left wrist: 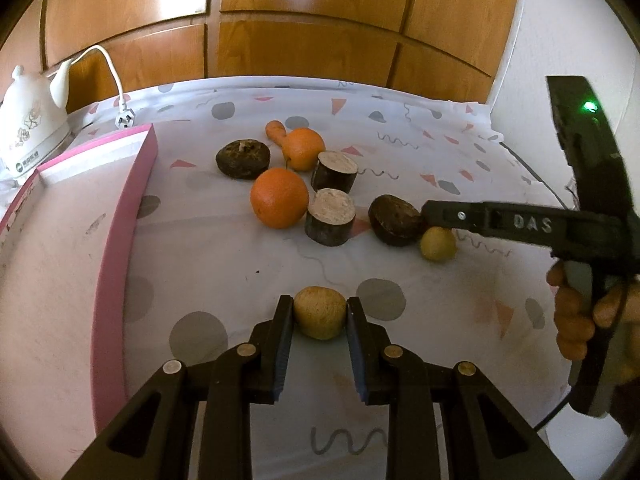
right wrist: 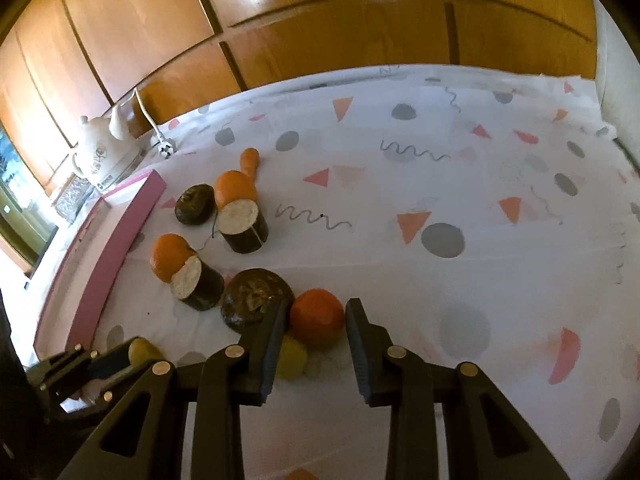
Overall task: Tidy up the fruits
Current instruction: 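Grasp the beige ball with the left tool while the right tool grasps the red tomato, then release the beige ball into the pink tray while the right tool releases the tomato there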
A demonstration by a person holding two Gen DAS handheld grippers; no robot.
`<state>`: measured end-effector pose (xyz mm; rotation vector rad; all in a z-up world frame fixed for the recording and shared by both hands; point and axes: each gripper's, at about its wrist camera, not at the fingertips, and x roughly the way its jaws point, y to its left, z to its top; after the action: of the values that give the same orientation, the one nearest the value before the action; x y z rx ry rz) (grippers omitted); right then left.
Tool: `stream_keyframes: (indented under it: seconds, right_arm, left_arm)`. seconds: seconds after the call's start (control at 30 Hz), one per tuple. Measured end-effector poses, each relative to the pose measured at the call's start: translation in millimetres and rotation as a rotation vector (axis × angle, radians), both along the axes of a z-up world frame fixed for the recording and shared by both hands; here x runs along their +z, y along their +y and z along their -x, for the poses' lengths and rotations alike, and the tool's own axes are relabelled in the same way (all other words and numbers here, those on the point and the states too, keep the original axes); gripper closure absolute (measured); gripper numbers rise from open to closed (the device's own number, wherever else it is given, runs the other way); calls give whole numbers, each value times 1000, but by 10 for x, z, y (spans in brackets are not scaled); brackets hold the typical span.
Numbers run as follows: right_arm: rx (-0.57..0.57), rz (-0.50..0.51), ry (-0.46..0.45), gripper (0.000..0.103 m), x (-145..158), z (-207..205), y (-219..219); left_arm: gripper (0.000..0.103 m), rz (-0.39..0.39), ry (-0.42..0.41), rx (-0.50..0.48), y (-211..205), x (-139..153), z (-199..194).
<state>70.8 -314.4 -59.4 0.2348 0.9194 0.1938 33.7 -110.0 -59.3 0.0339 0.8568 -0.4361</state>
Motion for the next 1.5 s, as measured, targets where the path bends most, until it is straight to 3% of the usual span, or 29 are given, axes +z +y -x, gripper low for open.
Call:
stream_keyframes:
  seconds: [0.2,0.33,0.47,0.7,1.03,1.27,1.5]
  right_arm:
    - [-7,-4,7,75,-31,-45,-17]
    - [-36,41,-4,77,-9,-46,-23]
    - [-49,69,-25,77,40,-40,-11]
    - [-38,122,-118,77,318,-14,174]
    - [154,70,-159,77,537,-4,945]
    - [305,44,-169,77,585,31,1647]
    - [374,50,-160,77,570,-6,2046]
  left_arm:
    - [77,17,16,3,25,45,-26]
    - [77,42,-22,27,126,234,-21]
    - [77,45,-62,105,341,423,-78]
    - [77,34,-63,281,825,548,-184]
    - [77,-37,-30,466,1380,382,-188]
    - [76,-35,-23,535,1587,358,-149]
    - [76,-26,-19,584,1746,338,-110]
